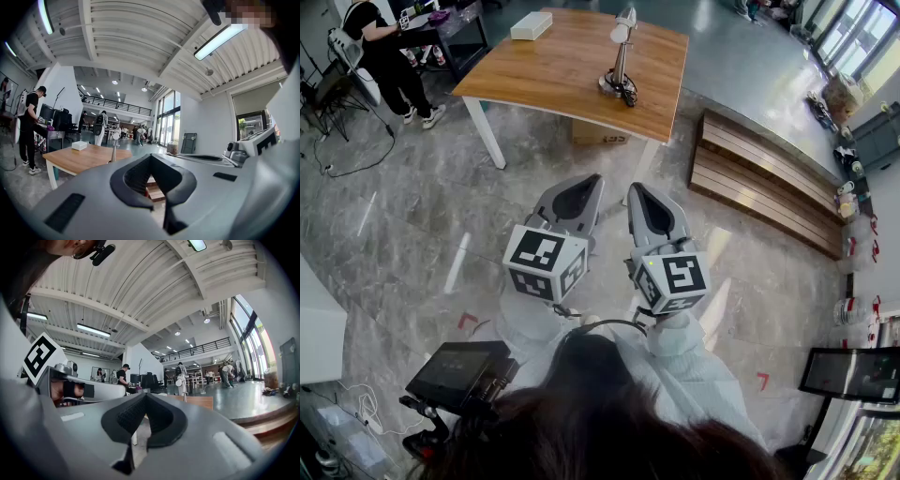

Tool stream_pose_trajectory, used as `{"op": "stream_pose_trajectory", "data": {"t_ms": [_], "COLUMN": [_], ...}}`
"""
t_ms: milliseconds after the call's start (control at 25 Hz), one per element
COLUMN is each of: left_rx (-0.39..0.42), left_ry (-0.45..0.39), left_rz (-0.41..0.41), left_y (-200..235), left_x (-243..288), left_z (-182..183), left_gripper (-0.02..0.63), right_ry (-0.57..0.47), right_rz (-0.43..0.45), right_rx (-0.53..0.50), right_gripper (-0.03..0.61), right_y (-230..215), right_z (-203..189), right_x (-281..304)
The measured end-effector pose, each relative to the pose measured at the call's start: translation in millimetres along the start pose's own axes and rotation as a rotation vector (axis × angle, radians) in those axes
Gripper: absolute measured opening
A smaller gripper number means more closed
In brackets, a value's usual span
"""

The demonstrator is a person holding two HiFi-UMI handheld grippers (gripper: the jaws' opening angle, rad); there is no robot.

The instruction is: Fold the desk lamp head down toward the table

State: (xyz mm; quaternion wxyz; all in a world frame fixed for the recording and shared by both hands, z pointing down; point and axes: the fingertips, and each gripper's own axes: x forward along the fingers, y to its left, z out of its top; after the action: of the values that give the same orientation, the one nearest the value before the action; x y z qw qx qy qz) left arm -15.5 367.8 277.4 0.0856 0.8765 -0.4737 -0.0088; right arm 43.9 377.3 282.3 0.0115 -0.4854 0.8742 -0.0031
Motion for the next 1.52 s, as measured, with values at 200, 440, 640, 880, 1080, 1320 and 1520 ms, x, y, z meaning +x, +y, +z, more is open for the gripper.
{"op": "stream_pose_trajectory", "data": {"t_ms": [200, 440, 640, 880, 1080, 1320, 1520], "left_rx": [0.001, -0.003, -0.006, -0.021, -0.032, -0.045, -0.034], "left_ry": [0.002, 0.007, 0.012, 0.035, 0.055, 0.066, 0.068], "left_rz": [0.0, -0.001, 0.004, 0.021, 0.023, 0.007, -0.046], "left_y": [-0.2, -2.0, -11.1, -2.2, 25.4, 89.3, 153.2], "left_x": [0.7, 4.6, 12.3, 23.8, 52.7, 114.5, 182.0], "left_z": [0.1, -1.0, -5.7, -17.5, -20.9, -21.1, 3.2], "left_gripper": [0.002, 0.003, 0.003, 0.003, 0.003, 0.003, 0.003], "right_ry": [-0.002, -0.005, -0.011, 0.0, 0.01, 0.02, 0.01], "right_rz": [-0.003, -0.011, -0.013, 0.002, 0.014, -0.016, -0.082], "right_rx": [0.001, 0.007, 0.005, 0.034, 0.053, 0.083, 0.081], "right_gripper": [0.0, 0.0, 0.002, 0.002, 0.002, 0.002, 0.002], "right_y": [-1.2, -4.7, -17.0, -28.3, -44.8, -85.9, -129.8], "right_z": [1.1, 4.4, 5.1, -2.9, -6.5, -20.6, -10.7], "right_x": [0.0, -2.0, -10.2, -1.3, 33.0, 108.1, 193.5]}}
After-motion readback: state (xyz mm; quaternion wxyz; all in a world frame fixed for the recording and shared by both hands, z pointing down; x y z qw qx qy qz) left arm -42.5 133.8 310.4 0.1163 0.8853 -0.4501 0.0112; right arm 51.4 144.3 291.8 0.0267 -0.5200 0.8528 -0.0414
